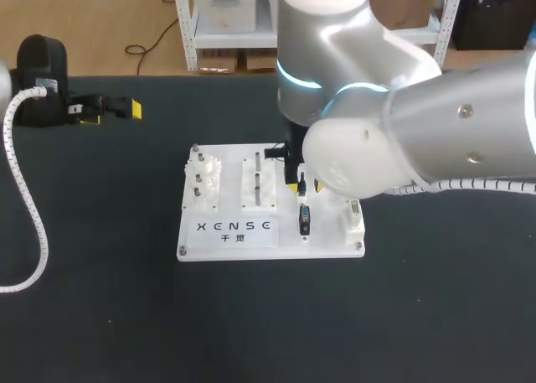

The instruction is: Insert the USB connector, Ethernet cable, and multi-pin plug into their matching sockets one by one.

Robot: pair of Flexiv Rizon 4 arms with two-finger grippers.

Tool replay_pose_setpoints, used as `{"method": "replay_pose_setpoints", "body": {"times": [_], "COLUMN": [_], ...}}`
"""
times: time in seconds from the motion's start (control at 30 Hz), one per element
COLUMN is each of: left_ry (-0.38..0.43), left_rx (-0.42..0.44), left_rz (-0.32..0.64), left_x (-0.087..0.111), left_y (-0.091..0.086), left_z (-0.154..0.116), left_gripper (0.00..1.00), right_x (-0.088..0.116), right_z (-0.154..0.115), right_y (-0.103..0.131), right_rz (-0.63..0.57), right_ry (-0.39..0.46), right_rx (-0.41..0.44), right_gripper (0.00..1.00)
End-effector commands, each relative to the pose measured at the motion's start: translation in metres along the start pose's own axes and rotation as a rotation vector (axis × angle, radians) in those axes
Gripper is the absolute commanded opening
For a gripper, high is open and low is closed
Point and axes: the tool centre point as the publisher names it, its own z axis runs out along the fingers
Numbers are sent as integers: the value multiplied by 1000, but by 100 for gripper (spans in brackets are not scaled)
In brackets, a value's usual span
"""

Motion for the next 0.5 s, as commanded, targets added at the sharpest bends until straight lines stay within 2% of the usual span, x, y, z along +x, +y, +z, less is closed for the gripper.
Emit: {"method": "replay_pose_setpoints", "body": {"times": [0.03, 0.33, 0.5], "left_ry": [0, 0, 0], "left_rx": [0, 0, 0], "left_rz": [0, 0, 0], "left_x": [0, 0, 0], "left_y": [0, 0, 0], "left_z": [0, 0, 0], "left_gripper": [100, 100, 100], "right_x": [-3, -3, -3], "right_z": [3, 2, 2], "right_y": [5, 7, 7], "right_rz": [-3, -15, -24], "right_ry": [6, -4, -11], "right_rx": [7, 15, 19], "right_gripper": [30, 9, 4]}}
